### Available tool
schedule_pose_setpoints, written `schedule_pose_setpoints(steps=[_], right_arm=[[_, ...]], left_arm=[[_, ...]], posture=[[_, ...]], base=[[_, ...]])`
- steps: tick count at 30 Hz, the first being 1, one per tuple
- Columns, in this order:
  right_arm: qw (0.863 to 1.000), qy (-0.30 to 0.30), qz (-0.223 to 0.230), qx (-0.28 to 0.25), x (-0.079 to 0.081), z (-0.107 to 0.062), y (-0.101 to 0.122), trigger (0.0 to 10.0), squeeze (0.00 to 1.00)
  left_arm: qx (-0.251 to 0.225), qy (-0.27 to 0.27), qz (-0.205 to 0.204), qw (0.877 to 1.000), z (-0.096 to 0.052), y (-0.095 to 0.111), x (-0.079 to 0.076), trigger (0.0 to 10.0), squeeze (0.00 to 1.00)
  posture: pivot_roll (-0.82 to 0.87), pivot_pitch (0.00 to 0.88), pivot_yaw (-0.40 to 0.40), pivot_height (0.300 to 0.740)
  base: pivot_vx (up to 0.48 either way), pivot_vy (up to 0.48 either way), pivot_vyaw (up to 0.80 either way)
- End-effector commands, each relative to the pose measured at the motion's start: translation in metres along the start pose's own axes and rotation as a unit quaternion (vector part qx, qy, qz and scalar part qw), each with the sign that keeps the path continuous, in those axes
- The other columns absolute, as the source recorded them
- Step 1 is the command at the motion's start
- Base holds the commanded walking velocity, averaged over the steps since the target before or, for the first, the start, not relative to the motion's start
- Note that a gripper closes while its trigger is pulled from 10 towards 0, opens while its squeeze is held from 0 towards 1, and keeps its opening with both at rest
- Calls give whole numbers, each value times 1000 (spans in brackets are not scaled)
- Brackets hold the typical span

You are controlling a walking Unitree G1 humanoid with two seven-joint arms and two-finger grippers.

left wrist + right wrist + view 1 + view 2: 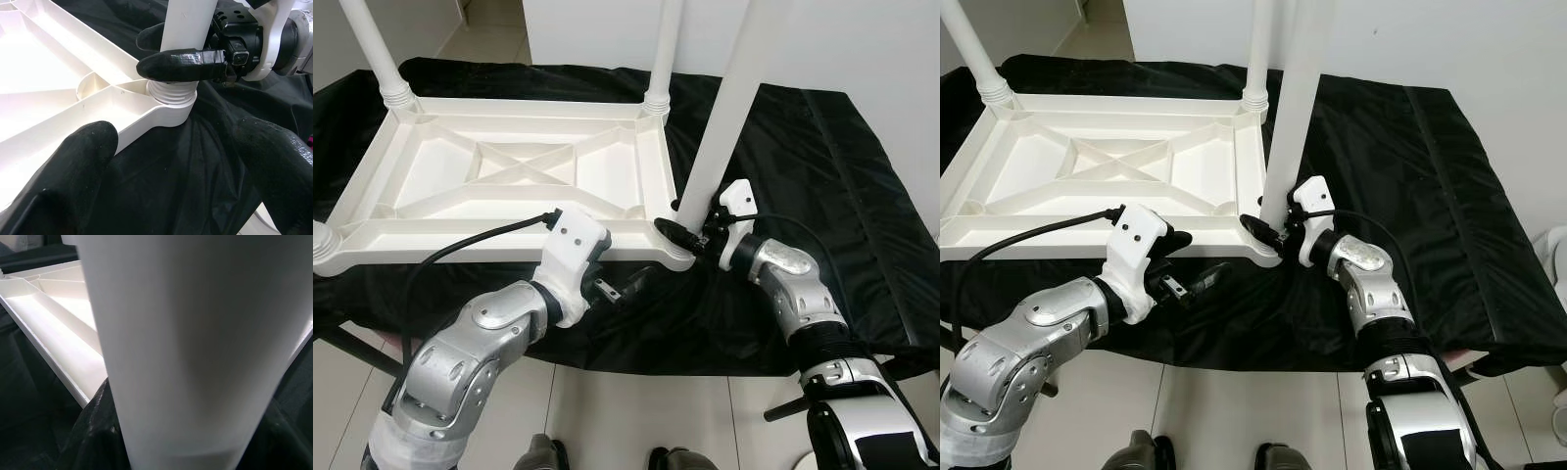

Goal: Building children table

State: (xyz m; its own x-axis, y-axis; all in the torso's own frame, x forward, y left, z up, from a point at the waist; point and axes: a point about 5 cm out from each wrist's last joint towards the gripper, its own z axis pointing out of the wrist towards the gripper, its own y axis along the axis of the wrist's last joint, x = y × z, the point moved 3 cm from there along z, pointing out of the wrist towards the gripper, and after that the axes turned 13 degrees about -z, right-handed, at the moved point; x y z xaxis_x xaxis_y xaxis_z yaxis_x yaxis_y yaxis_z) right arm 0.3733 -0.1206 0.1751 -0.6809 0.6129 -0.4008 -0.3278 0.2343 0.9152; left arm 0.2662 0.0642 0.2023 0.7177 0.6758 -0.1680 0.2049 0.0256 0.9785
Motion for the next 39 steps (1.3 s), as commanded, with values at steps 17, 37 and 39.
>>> schedule_pose_setpoints(steps=[17, 37, 39], right_arm=[[994, -96, 19, 57, 19, 1, -25, 10000, 0], [942, -302, 105, 99, 44, 4, -20, 10000, 0], [926, -348, 100, 109, 44, -1, -18, 10000, 0]], left_arm=[[6, -1, -4, 1000, -1, -5, -2, 10000, 0], [10, -8, -6, 1000, 1, -8, -5, 10000, 0], [9, -9, -6, 1000, 1, -8, -5, 10000, 0]], posture=[[-73, 144, 4, 740], [-78, 132, 0, 740], [-78, 130, -2, 740]], base=[[0, 0, 0], [0, 0, 0], [0, 0, 0]])
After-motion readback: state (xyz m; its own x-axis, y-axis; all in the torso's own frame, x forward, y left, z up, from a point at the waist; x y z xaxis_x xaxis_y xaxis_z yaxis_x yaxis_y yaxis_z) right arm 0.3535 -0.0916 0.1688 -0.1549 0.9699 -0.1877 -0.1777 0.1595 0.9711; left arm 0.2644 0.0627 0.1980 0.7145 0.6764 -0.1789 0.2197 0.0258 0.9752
